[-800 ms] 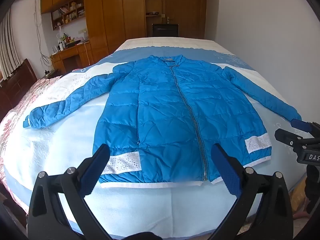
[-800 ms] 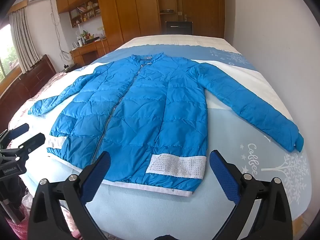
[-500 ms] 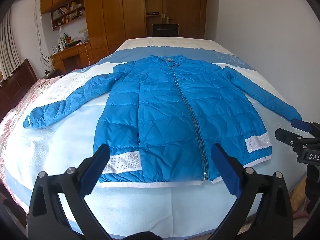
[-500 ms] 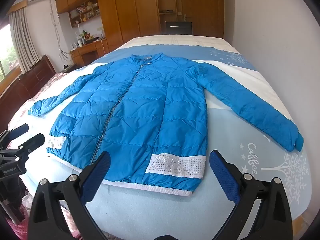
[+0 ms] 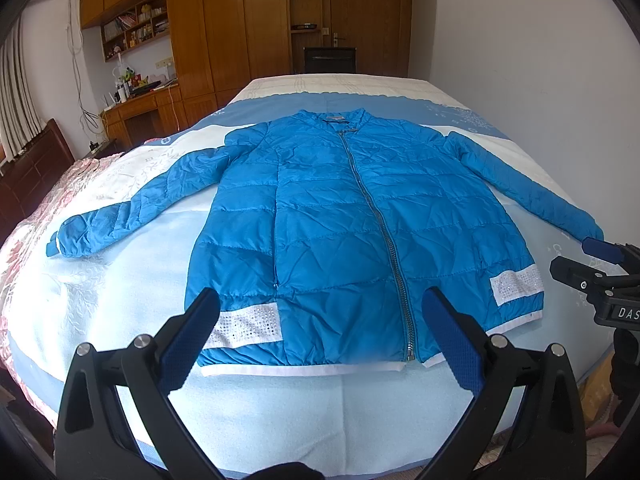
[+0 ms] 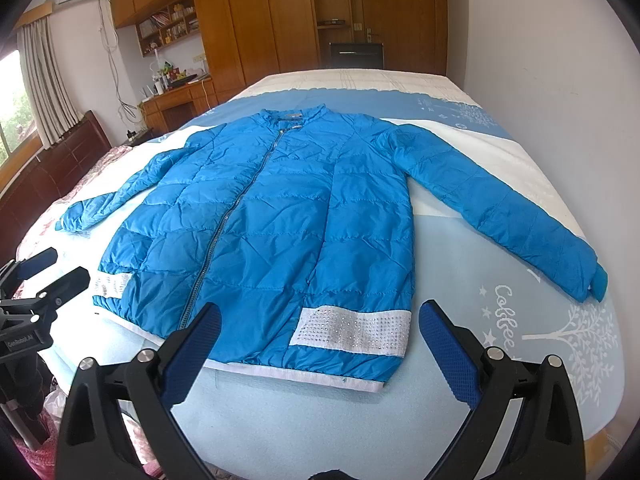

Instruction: Fold large clothes

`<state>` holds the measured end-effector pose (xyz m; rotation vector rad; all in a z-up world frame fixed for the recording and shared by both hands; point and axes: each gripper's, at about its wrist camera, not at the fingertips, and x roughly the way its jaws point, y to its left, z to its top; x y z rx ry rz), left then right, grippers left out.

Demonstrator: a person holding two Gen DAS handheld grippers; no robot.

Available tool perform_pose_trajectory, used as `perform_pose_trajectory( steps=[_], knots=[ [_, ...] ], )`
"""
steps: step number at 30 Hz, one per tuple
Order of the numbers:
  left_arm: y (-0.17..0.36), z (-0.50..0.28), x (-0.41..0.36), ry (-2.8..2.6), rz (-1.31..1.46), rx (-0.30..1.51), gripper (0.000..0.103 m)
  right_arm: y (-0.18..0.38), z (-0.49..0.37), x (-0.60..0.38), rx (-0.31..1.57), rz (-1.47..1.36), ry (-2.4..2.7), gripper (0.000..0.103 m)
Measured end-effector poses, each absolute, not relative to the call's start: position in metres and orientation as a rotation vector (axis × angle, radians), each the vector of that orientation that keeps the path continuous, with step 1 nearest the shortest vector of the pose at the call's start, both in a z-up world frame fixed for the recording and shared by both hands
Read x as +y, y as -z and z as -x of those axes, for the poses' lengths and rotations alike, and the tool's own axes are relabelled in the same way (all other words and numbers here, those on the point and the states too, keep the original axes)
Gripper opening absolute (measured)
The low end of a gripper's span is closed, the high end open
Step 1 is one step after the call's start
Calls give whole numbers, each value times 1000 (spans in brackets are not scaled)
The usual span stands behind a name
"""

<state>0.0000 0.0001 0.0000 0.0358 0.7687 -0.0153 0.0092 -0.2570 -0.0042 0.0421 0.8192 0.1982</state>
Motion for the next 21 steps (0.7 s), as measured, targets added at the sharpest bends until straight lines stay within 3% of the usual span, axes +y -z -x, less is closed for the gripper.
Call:
perform_pose_trajectory(
  steps=[21],
  knots=[
    [0, 2, 1, 14, -38, 769, 100, 4, -10, -258, 819, -43, -198, 99]
  ],
)
